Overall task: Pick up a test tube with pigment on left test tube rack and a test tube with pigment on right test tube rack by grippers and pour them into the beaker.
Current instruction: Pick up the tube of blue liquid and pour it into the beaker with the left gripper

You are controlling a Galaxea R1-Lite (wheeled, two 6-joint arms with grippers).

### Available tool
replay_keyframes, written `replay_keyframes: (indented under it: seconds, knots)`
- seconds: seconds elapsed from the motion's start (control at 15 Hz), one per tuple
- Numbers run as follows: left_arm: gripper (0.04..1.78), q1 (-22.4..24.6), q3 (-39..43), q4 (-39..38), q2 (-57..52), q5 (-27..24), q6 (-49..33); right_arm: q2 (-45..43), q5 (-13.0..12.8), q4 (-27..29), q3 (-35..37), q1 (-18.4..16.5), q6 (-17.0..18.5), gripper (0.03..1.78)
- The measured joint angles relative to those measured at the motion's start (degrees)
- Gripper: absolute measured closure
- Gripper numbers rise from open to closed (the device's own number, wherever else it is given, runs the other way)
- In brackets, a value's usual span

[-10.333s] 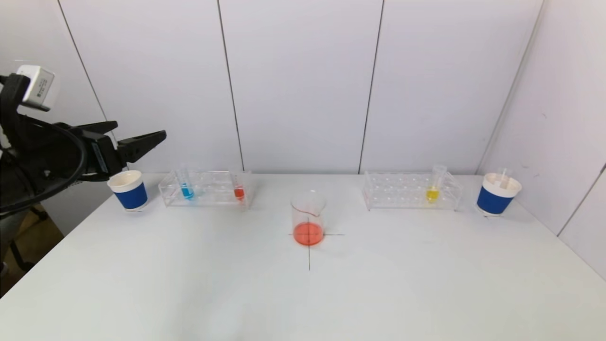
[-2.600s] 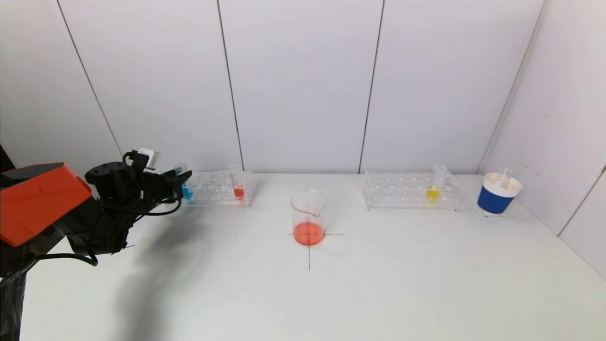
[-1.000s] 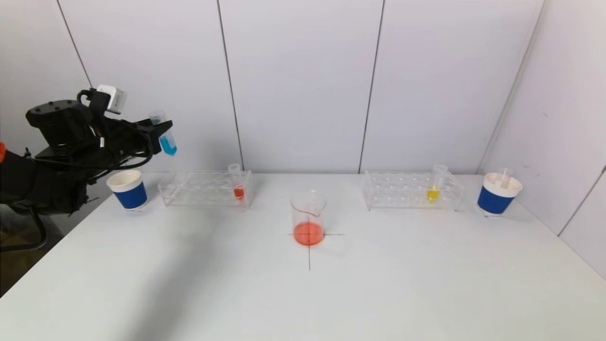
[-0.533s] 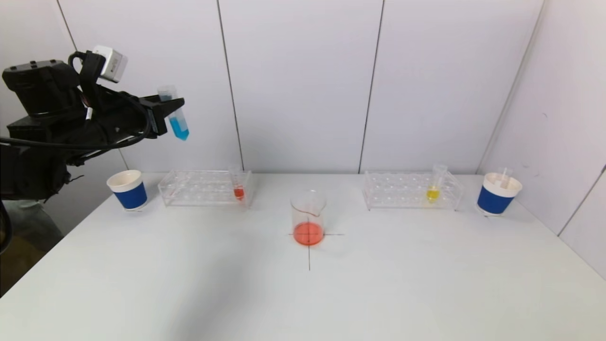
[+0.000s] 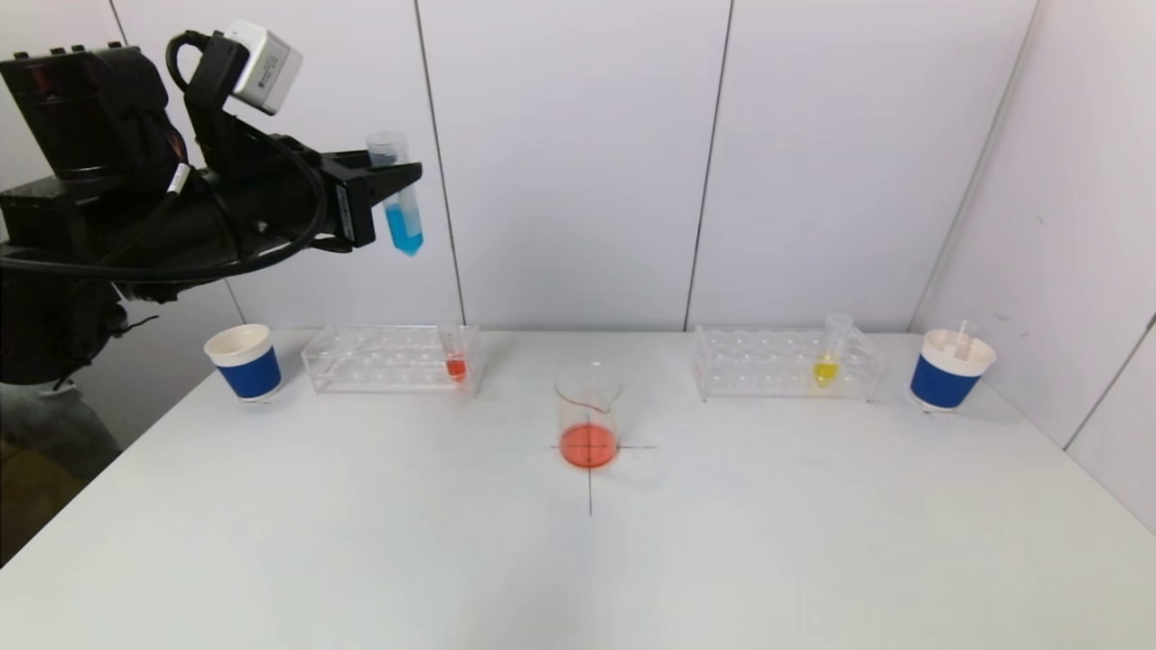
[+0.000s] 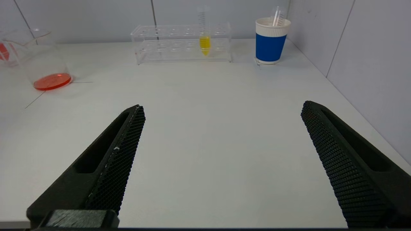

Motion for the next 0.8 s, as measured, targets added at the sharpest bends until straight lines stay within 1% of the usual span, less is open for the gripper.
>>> replay_keyframes:
  seconds: [0.2,0.4,0.6,0.8]
  knots:
    - [1.37,-5.08,0.0,1.16,-0.23,0.83,4.12,0.0,0.06,0.02,0.0,0.0,0.0,0.04]
    - [1.37,-8.55,0.16,1.27,0.96,0.88,8.35,0.0,0.05,0.02,0.0,0.0,0.0,0.04]
    - [1.37,-10.37,0.11,1.27,3.24,0.33,10.13,0.0,0.05,0.02,0.0,0.0,0.0,0.04]
    - [1.37,-10.97,-0.44,-0.06,6.45,-2.27,14.3,0.0,0.05,0.0,0.0,0.0,0.0,0.04]
